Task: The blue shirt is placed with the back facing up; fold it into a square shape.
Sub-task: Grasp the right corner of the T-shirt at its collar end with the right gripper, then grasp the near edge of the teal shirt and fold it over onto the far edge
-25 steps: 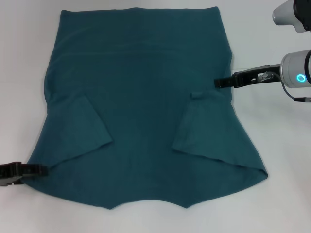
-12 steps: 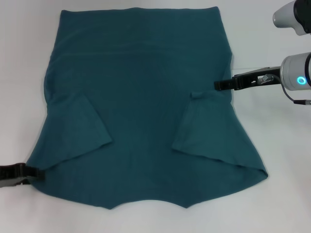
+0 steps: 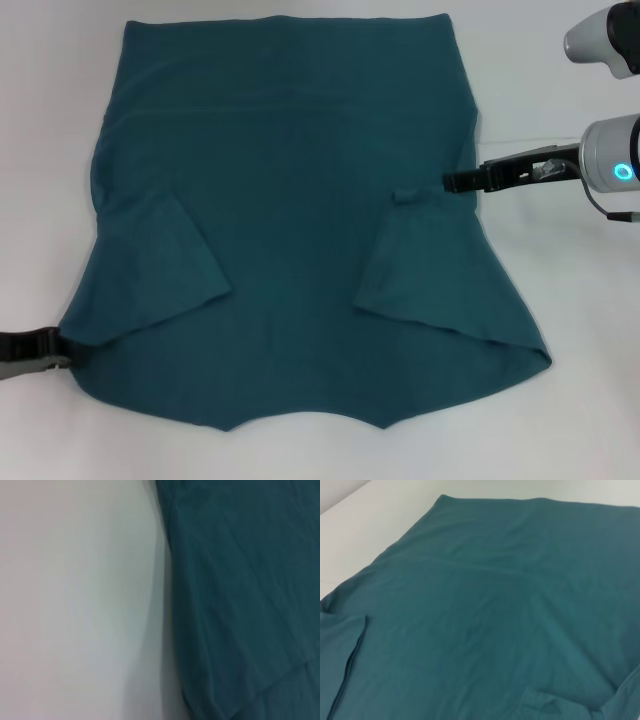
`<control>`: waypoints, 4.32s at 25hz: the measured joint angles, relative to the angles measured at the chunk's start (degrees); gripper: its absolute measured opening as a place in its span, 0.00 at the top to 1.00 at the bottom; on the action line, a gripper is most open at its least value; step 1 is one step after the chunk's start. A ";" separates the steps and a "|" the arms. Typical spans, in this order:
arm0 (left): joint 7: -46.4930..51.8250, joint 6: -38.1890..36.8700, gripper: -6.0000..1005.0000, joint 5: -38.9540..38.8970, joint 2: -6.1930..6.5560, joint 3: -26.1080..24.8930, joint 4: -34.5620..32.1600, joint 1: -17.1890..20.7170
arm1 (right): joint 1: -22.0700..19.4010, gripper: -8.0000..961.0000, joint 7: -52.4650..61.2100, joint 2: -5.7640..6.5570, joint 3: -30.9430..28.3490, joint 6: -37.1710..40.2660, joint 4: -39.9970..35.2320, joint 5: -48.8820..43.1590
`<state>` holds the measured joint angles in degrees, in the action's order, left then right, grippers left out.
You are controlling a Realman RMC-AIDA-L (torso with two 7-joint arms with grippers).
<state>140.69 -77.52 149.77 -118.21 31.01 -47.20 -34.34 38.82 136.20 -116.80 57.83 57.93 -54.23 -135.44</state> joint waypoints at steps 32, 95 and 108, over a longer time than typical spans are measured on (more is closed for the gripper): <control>-2.50 -0.01 0.98 -0.45 -0.35 0.01 0.09 -0.12 | -3.23 0.22 13.79 -3.20 4.38 28.96 -12.09 -27.01; -1.94 -21.12 0.98 -3.95 -1.22 -3.22 -5.03 5.21 | -4.38 0.93 6.85 -1.56 3.49 45.62 -17.20 -24.15; 1.46 -34.24 0.98 1.19 -1.84 -4.50 -6.04 12.26 | -6.73 0.93 1.76 -2.49 5.40 55.80 -18.49 -26.55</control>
<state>142.15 -111.76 150.96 -120.05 26.52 -53.24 -22.08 32.09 137.96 -119.29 63.23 113.73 -72.72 -161.98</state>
